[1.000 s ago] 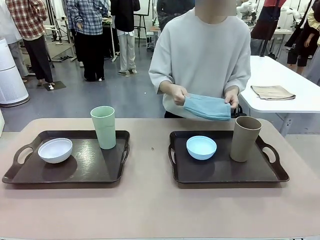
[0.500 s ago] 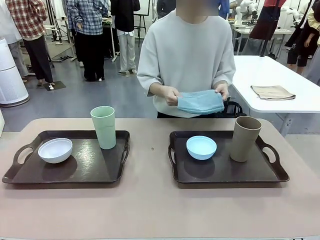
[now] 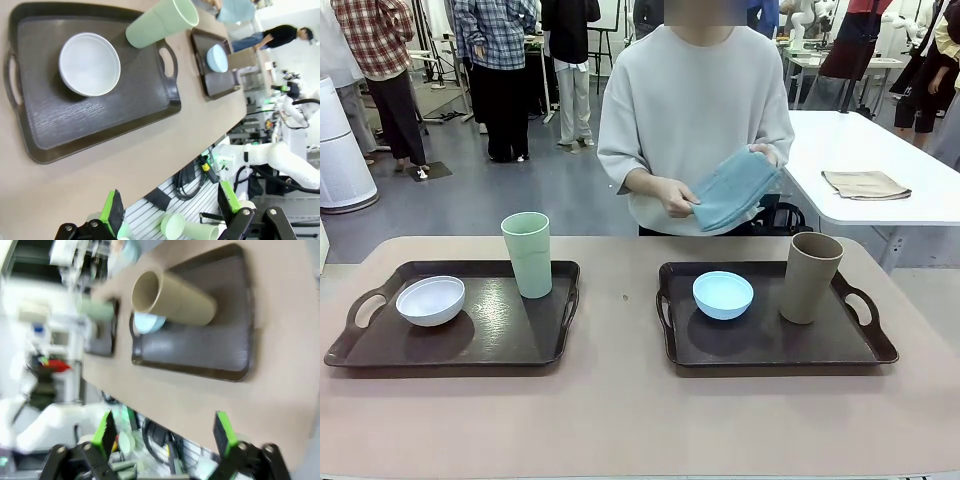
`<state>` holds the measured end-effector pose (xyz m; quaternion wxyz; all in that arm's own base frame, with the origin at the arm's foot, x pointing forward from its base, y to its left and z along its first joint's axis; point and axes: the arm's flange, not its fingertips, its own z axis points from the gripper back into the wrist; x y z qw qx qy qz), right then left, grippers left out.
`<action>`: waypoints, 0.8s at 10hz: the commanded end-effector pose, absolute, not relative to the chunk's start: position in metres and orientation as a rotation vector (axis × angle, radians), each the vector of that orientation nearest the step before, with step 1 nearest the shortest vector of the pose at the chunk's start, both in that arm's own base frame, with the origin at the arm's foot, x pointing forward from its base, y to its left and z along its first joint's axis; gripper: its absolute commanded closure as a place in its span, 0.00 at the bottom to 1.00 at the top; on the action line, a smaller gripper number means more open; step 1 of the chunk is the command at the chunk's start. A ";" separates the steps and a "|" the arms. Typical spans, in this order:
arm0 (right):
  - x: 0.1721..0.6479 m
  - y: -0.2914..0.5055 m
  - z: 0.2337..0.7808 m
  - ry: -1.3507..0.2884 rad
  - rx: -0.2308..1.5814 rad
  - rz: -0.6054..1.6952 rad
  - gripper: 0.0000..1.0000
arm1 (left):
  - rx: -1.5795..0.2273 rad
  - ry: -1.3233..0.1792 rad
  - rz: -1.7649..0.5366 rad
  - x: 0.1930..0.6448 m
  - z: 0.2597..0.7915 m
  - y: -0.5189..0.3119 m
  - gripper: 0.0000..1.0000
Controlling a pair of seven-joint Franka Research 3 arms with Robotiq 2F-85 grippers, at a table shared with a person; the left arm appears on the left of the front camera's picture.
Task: Set up a tray with a mat and arrange the tableware.
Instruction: Pick up the Picnic Bowl and Reusable plastic cup from the Handle tray in front of the human's position and hold them in the air.
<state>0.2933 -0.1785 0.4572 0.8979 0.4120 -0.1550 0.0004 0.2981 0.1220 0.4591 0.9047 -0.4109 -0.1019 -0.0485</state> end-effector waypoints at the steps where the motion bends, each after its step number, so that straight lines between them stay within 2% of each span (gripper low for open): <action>1: 0.323 -0.174 0.454 -0.341 0.856 0.270 0.00 | -0.759 -0.166 -0.089 0.325 0.477 0.080 0.00; 3: 0.349 -0.178 0.447 -0.366 0.707 0.612 0.00 | -0.668 -0.099 -0.159 0.341 0.499 0.020 0.00; 5: 0.370 -0.186 0.443 -0.381 0.698 0.829 0.00 | -0.585 -0.039 -0.181 0.351 0.514 -0.046 0.00; 7: 0.381 -0.188 0.445 -0.393 0.814 1.002 0.00 | -0.494 -0.017 -0.224 0.357 0.514 -0.111 0.00; 8: 0.391 -0.189 0.446 -0.433 0.867 0.999 0.00 | -0.445 0.003 -0.228 0.363 0.505 -0.146 0.00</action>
